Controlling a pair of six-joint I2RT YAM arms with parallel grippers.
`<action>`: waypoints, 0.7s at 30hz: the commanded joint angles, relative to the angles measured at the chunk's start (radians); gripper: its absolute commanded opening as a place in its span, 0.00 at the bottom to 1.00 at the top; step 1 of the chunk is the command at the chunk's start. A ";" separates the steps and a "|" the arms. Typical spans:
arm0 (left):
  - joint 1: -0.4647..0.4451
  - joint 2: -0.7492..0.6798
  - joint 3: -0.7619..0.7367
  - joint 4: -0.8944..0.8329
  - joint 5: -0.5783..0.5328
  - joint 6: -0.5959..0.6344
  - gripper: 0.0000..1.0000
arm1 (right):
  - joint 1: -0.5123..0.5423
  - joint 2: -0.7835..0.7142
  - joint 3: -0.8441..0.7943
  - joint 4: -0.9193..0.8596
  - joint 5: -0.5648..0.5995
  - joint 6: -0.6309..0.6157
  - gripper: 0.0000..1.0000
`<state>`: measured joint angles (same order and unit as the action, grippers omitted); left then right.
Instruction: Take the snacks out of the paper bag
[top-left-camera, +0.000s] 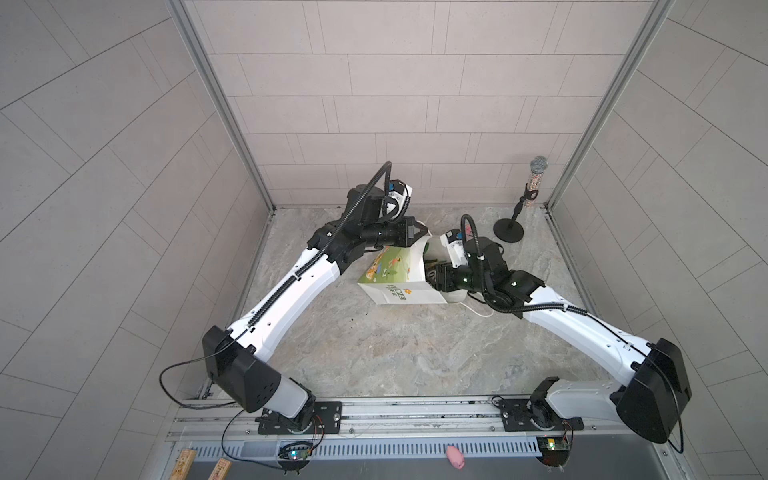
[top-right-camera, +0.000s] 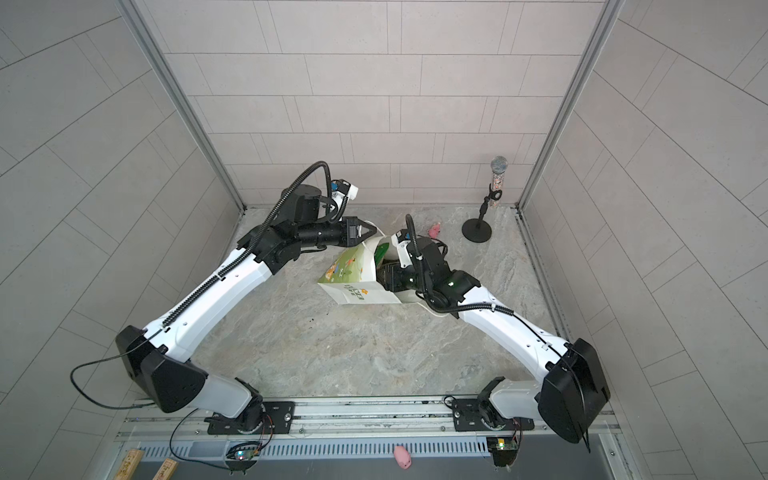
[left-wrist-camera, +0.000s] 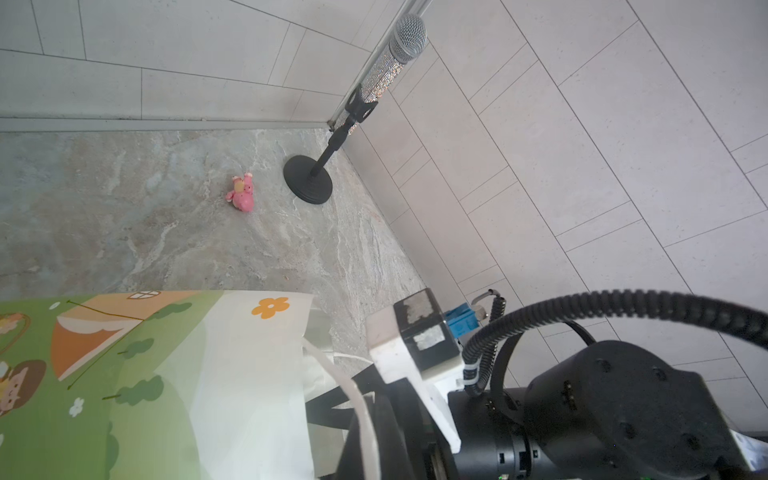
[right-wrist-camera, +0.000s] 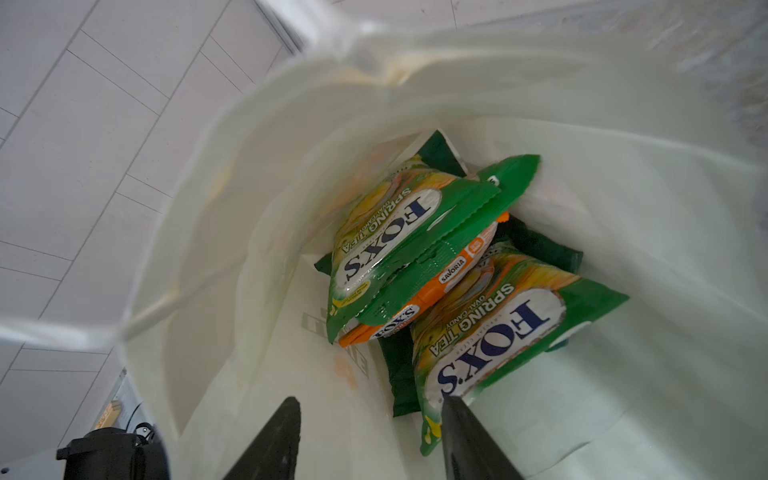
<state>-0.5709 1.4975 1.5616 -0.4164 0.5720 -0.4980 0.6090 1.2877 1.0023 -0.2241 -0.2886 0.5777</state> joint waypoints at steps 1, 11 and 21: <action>-0.011 -0.033 -0.006 0.022 -0.014 0.001 0.00 | 0.006 -0.025 -0.051 0.064 0.102 0.077 0.53; -0.026 -0.005 0.012 0.022 -0.011 0.002 0.00 | 0.008 -0.078 -0.213 0.120 0.314 0.244 0.50; -0.028 0.000 0.015 0.022 -0.001 0.002 0.00 | -0.005 0.011 -0.219 0.218 0.323 0.351 0.46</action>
<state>-0.5926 1.4979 1.5570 -0.4156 0.5598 -0.4980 0.6079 1.2686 0.7853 -0.0593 0.0166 0.8650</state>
